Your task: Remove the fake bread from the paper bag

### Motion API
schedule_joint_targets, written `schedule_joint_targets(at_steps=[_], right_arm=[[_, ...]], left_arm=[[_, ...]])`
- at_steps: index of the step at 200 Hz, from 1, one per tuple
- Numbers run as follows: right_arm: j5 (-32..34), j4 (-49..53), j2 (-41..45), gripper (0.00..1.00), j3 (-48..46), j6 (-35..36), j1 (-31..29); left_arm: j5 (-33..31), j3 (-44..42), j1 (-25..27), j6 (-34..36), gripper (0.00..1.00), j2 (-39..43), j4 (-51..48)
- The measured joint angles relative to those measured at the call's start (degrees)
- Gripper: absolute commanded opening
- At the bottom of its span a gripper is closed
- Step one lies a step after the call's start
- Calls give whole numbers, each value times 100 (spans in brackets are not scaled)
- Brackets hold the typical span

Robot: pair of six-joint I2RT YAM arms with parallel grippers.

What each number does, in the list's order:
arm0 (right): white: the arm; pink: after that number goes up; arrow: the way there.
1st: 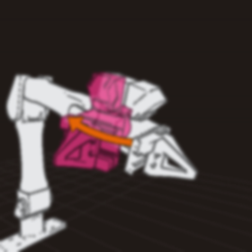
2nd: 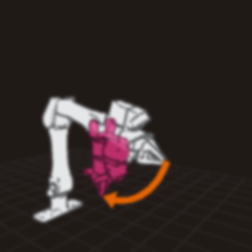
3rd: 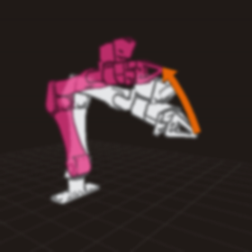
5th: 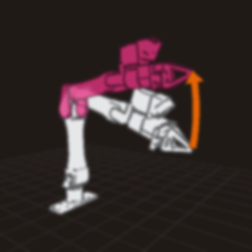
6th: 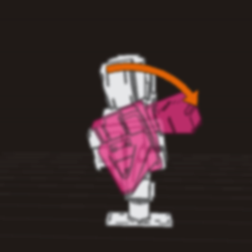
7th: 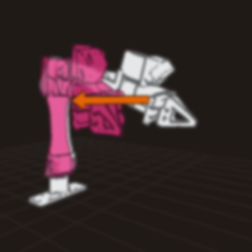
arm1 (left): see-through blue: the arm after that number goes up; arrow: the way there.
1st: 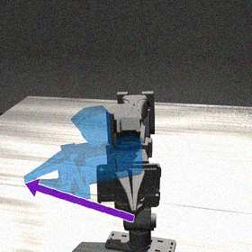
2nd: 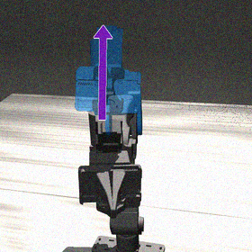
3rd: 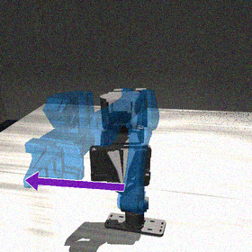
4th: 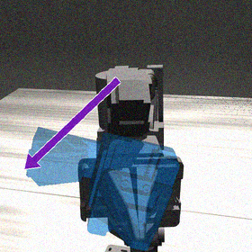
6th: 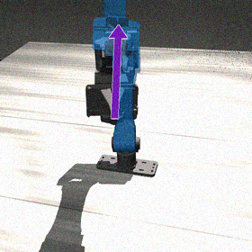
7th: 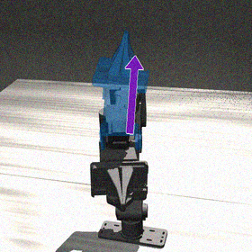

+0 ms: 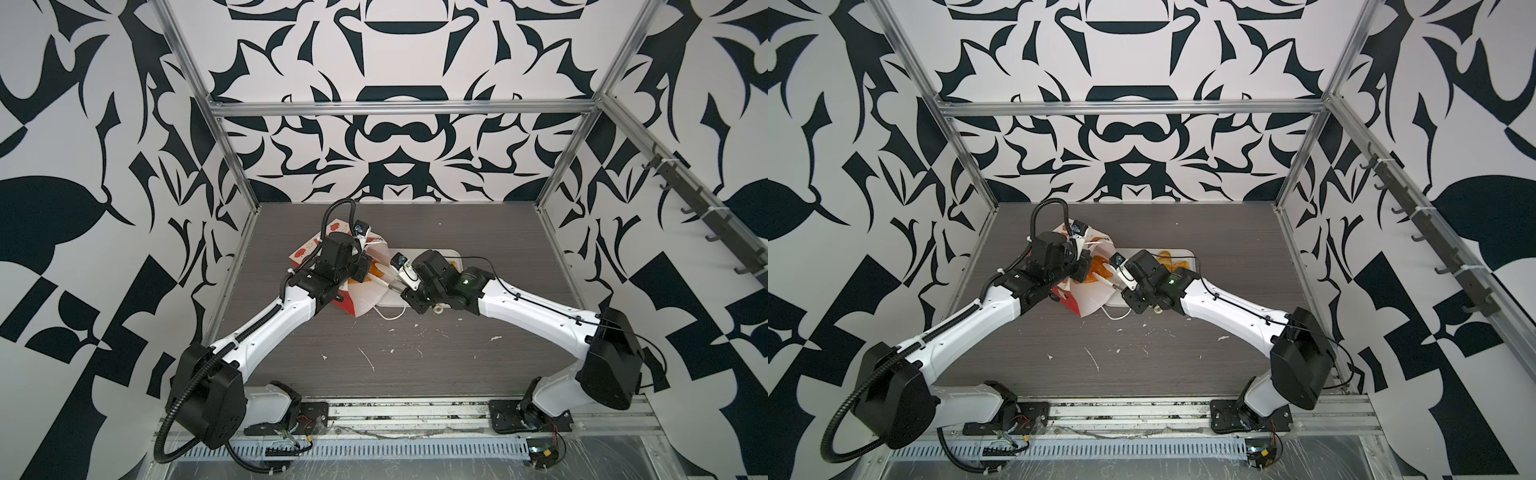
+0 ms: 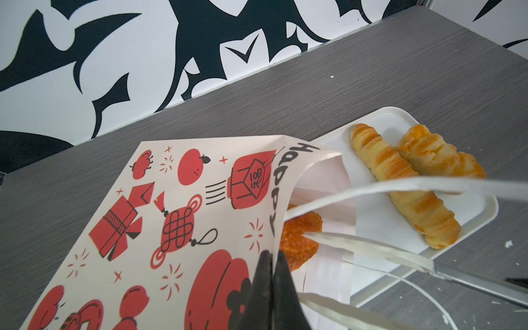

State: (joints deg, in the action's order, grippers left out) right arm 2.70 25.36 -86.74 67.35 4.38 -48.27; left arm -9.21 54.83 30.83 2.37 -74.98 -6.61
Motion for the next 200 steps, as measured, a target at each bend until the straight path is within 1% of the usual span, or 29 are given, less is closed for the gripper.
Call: schedule_joint_targets(at_steps=[33,81,149,200], right_arm=[[232,-118,-92,50,28,638,2],[179,-109,-529,51,293,1346,7],[216,83,-1126,51,811,1834,7],[549,229,-1309,51,997,2186,-61]], left_arm=[[7,0,0,0,0,-28,7],[4,0,0,0,0,-37,39],[31,-11,0,-11,0,-37,44],[72,-98,0,-87,0,-37,127]])
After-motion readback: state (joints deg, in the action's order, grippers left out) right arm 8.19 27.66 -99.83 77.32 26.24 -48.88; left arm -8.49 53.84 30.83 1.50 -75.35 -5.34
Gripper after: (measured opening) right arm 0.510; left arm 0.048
